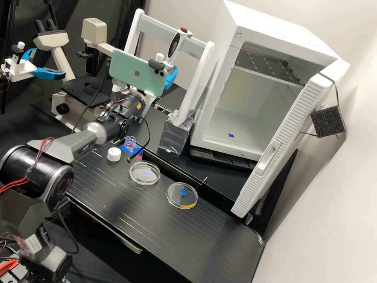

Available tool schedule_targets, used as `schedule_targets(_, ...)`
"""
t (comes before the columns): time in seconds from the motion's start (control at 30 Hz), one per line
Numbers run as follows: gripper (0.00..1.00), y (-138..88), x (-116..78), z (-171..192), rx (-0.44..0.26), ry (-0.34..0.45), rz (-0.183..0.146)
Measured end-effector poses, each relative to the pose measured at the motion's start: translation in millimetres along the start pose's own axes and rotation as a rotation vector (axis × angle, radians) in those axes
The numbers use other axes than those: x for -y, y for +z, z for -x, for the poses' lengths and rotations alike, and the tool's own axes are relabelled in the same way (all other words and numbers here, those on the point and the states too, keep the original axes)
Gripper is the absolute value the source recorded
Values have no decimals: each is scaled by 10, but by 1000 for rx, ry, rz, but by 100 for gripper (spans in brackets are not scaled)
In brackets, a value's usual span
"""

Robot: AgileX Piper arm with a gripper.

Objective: Use the pipette

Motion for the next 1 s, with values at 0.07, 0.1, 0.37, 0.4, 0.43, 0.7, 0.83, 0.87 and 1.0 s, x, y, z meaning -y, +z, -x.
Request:
schedule_targets(0.07, 0, -2, -15, 77, -13, 15, -10)
schedule_targets(0.1, 0, 0, -16, 116, -18, 21, -11)
schedule_targets(0.37, 0, 63, 94, 335, -45, 25, 2)
schedule_targets(0.4, 0, 63, 118, 352, -46, 18, 4)
schedule_targets(0.43, 0, 71, 143, 372, -45, 10, 5)
schedule_targets(0.7, 0, 144, 257, 504, -22, -32, 28)
schedule_targets(0.83, 0, 155, 289, 544, -25, -39, 33)
schedule_targets(0.87, 0, 151, 292, 549, -31, -35, 42)
schedule_targets(1.0, 0, 116, 329, 575, -69, -18, 73)
